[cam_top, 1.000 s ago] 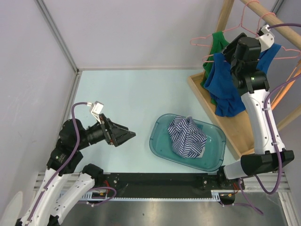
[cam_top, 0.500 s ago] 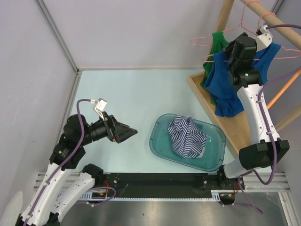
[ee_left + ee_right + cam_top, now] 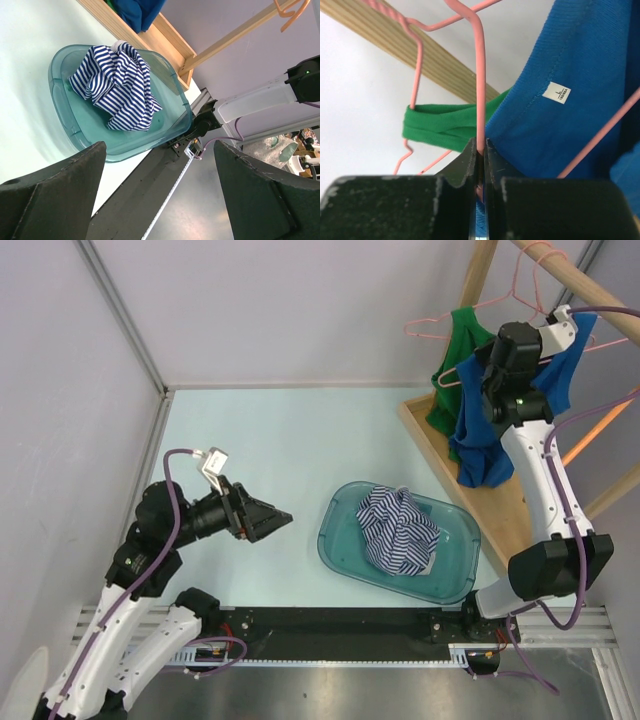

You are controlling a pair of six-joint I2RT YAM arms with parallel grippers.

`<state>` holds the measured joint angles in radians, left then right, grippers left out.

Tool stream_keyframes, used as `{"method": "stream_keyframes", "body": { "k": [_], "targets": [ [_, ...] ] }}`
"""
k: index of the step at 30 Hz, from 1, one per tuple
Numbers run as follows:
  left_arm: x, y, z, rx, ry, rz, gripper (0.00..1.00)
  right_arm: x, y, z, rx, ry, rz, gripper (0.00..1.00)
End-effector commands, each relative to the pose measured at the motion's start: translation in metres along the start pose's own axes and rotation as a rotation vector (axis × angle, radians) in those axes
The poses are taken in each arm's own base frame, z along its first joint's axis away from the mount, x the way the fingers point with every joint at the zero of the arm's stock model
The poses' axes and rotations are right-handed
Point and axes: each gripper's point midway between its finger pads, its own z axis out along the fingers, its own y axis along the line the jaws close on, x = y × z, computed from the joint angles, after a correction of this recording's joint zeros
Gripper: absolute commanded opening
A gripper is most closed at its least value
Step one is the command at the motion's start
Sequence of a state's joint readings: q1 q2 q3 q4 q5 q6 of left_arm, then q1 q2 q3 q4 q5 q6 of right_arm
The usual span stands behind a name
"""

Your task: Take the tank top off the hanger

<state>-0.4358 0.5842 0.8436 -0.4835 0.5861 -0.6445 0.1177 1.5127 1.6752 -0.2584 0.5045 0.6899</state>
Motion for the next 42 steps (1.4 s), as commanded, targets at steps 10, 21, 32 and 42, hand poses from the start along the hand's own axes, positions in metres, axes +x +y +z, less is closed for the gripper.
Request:
{"method": "stream_keyframes", "body": {
  "k": [10, 21, 32, 42],
  "targets": [
    [-0.012, -0.02, -0.015, 0.037, -0.059, 0.071, 0.94, -0.071, 0.061, -0.082, -0.216, -0.035, 0.261, 0.0],
    [-0.014, -0.023, -0.02, 0.03, -0.075, 0.078, 0.94, 0.004, 0.071, -0.167, -0.383, 0.266, 0.247, 0.0],
    [-0.042, -0.02, -0.051, -0.105, -0.265, 0.111, 0.93, 0.103, 0.231, -0.251, -0.979, 0.679, 0.08, 0.0],
    [-0.07, -0.031, -0.103, -0.216, -0.472, 0.17, 0.93, 0.107, 0.295, -0.331, -1.266, 0.815, 0.092, 0.0]
  ]
}}
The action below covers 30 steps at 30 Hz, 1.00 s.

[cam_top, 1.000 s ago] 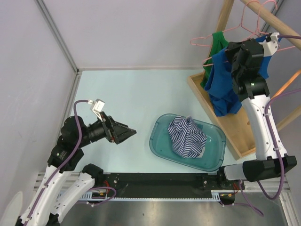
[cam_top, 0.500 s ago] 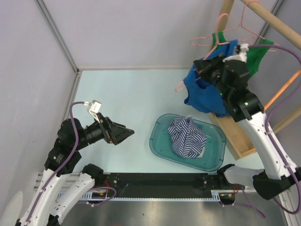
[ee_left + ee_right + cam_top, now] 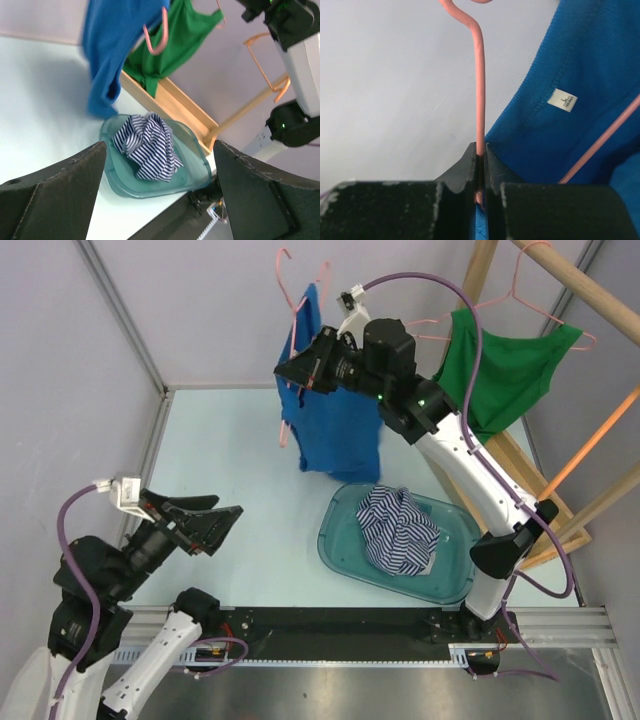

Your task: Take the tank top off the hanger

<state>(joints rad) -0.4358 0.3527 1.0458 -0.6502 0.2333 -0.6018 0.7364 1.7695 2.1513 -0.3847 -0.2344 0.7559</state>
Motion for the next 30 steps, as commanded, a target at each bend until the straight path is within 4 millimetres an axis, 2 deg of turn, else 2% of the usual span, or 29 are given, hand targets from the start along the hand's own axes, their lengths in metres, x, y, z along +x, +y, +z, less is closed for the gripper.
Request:
{"method": "stream_keyframes", "body": {
  "k": [1, 2, 4, 6, 7, 8, 11, 12, 14, 15, 17, 19, 21, 22, 25, 27, 30],
  "targets": [
    [-0.018, 0.008, -0.01, -0.077, -0.073, 0.033, 0.93, -0.022, 0.072, -0.031, -0.235, -0.032, -0.066, 0.0],
    [-0.019, 0.008, -0.012, -0.081, -0.081, 0.033, 0.93, -0.015, 0.069, -0.03, -0.236, -0.013, -0.053, 0.0],
    [-0.024, 0.01, -0.013, -0.095, -0.101, 0.042, 0.92, -0.012, 0.08, -0.041, -0.277, 0.002, -0.041, 0.0],
    [-0.028, 0.011, -0.012, -0.107, -0.109, 0.062, 0.93, 0.007, 0.072, -0.043, -0.279, 0.063, -0.012, 0.0],
    [-0.029, 0.011, -0.012, -0.11, -0.107, 0.068, 0.93, 0.008, 0.083, -0.055, -0.313, 0.066, -0.016, 0.0],
    [-0.03, 0.011, -0.011, -0.112, -0.104, 0.075, 0.93, 0.03, 0.073, -0.055, -0.316, 0.142, 0.002, 0.0],
    [-0.037, 0.005, -0.011, -0.101, -0.1, 0.107, 0.93, 0.064, 0.071, -0.074, -0.341, 0.271, 0.014, 0.0],
    [-0.037, 0.006, -0.008, -0.104, -0.09, 0.12, 0.93, 0.087, 0.055, -0.075, -0.307, 0.339, 0.036, 0.0],
    [-0.036, 0.004, -0.004, -0.089, -0.071, 0.135, 0.93, 0.109, 0.059, -0.092, -0.332, 0.398, 0.02, 0.0],
    [-0.032, 0.007, 0.003, -0.093, -0.039, 0.146, 0.92, 0.131, 0.045, -0.093, -0.317, 0.446, 0.037, 0.0],
    [-0.02, 0.006, 0.013, -0.061, 0.025, 0.155, 0.92, 0.15, 0.053, -0.112, -0.374, 0.498, 0.056, 0.0],
    [-0.007, 0.007, 0.029, -0.035, 0.108, 0.163, 0.9, 0.172, 0.041, -0.117, -0.384, 0.53, 0.081, 0.0],
    [0.001, 0.012, 0.039, -0.027, 0.152, 0.181, 0.89, 0.178, 0.048, -0.128, -0.429, 0.536, 0.096, 0.0],
    [0.004, 0.015, 0.047, -0.027, 0.172, 0.185, 0.88, 0.189, 0.038, -0.13, -0.408, 0.559, 0.116, 0.0],
    [0.011, 0.018, 0.059, -0.012, 0.215, 0.199, 0.82, 0.195, 0.041, -0.138, -0.422, 0.558, 0.124, 0.0],
    [0.018, 0.023, 0.066, -0.015, 0.244, 0.194, 0.74, 0.194, 0.046, -0.143, -0.434, 0.552, 0.128, 0.0],
    [0.025, 0.028, 0.071, -0.019, 0.262, 0.185, 0.7, 0.191, 0.051, -0.148, -0.438, 0.54, 0.126, 0.0]
  ]
}}
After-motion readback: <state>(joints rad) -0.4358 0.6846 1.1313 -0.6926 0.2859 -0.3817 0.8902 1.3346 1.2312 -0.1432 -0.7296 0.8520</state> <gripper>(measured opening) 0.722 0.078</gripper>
